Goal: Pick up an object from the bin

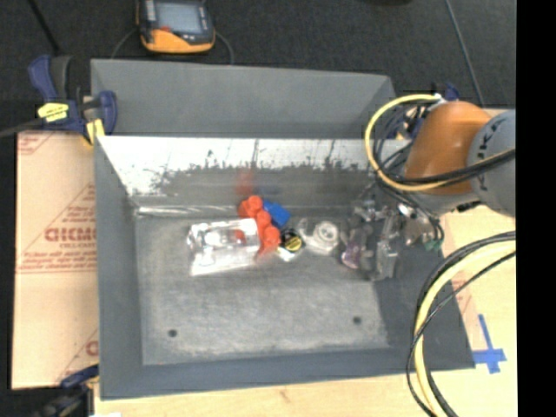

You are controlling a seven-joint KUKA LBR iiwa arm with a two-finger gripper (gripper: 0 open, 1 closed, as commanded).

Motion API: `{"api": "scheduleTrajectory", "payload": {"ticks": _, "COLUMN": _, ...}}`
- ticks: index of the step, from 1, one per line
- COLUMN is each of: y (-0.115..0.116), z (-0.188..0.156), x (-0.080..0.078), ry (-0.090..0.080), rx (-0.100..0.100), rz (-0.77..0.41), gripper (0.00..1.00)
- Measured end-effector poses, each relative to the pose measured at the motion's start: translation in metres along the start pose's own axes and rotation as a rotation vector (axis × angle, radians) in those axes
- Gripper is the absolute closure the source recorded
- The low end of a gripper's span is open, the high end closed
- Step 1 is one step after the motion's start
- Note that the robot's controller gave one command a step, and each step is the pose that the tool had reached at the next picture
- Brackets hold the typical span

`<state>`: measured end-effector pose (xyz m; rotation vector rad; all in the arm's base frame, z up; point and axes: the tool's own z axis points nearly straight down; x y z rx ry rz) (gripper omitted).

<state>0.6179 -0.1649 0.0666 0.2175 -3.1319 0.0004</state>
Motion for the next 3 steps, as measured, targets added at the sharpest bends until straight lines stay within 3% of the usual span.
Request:
{"api": "scheduleTrajectory", "payload": {"ticks": 1, "y": 0.000, "z": -0.005, "x": -0.002, "ry": -0.006, "rx": 0.003, "rz": -0.003, "gripper": 1.00}}
{"api": "scheduleTrajectory", "payload": {"ticks": 2, "y": 0.011, "z": -0.066, "x": 0.065, "ry": -0.006, "rx": 0.004, "rz": -0.483, "gripper": 1.00}}
{"api": "scheduleTrajectory", "payload": {"ticks": 3, "y": 0.009, "z": -0.190, "x": 0.025, "ry": -0.014, "rx": 0.009, "rz": -0.480, "gripper": 1.00}}
